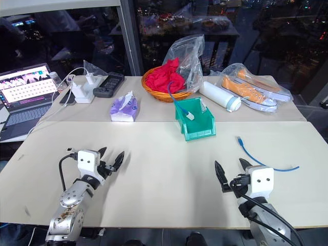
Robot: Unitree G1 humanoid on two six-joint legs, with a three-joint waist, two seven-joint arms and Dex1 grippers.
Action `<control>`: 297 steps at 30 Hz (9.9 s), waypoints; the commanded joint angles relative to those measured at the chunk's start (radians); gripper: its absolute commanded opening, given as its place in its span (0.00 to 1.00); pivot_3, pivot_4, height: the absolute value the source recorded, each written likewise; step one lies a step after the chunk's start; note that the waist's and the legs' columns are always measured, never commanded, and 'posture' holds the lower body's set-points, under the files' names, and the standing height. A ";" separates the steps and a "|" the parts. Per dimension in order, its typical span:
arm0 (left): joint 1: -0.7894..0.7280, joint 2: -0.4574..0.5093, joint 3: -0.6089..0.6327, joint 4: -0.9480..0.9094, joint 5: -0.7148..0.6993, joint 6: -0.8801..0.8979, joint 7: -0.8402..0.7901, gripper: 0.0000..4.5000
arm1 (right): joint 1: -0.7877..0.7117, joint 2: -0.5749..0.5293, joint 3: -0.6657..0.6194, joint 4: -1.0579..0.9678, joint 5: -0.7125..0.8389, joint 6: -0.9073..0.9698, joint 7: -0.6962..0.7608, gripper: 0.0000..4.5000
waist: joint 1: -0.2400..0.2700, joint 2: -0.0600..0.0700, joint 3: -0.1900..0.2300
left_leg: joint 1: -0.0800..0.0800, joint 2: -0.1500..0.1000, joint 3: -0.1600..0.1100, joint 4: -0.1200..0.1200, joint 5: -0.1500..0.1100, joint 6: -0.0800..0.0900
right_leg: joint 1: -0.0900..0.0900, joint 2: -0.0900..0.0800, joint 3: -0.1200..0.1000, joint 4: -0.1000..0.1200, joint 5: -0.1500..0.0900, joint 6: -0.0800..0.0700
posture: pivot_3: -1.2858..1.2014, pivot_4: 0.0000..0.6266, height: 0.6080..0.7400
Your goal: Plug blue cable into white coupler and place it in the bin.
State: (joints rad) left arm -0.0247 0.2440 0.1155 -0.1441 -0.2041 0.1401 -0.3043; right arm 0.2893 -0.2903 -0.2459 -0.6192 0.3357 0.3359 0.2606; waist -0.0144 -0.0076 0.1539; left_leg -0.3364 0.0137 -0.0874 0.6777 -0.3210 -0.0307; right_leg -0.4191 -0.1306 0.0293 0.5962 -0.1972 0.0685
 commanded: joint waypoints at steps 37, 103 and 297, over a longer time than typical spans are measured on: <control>-0.253 0.425 -0.074 -0.197 -0.366 0.440 -0.608 0.88 | -0.869 -0.420 0.161 1.173 -0.152 0.119 0.399 0.14 | -0.031 -0.002 0.002 | 0.000 -0.001 0.005 0.002 -0.003 0.005 | -0.001 0.005 0.012 -0.001 -0.001 0.003 | 0.52 0.24 1.00; -0.484 0.127 -0.598 0.314 0.145 0.077 -0.840 0.03 | -0.464 -0.354 -0.145 -0.268 0.480 1.081 0.322 0.80 | 0.008 -0.006 0.004 | -0.001 -0.001 0.004 0.006 -0.004 0.007 | 0.000 0.005 0.012 0.000 0.001 0.003 | 0.52 0.24 1.00; -0.450 0.065 -0.516 0.112 0.097 0.447 -0.507 0.13 | -0.348 0.016 0.166 -0.126 0.859 0.561 -0.631 0.00 | 0.001 -0.005 0.002 | -0.001 -0.001 0.002 0.002 -0.003 0.006 | -0.001 0.006 0.013 -0.002 0.001 0.003 | 0.52 0.24 1.00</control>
State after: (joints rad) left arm -0.4906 0.3154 -0.3877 -0.0273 -0.1076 0.5698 -0.8189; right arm -0.0540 -0.2723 -0.0684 -0.7373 1.1639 0.9007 -0.3628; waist -0.0132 -0.0123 0.1556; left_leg -0.3370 0.0125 -0.0856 0.6797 -0.3241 -0.0250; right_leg -0.4202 -0.1241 0.0426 0.5947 -0.1958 0.0711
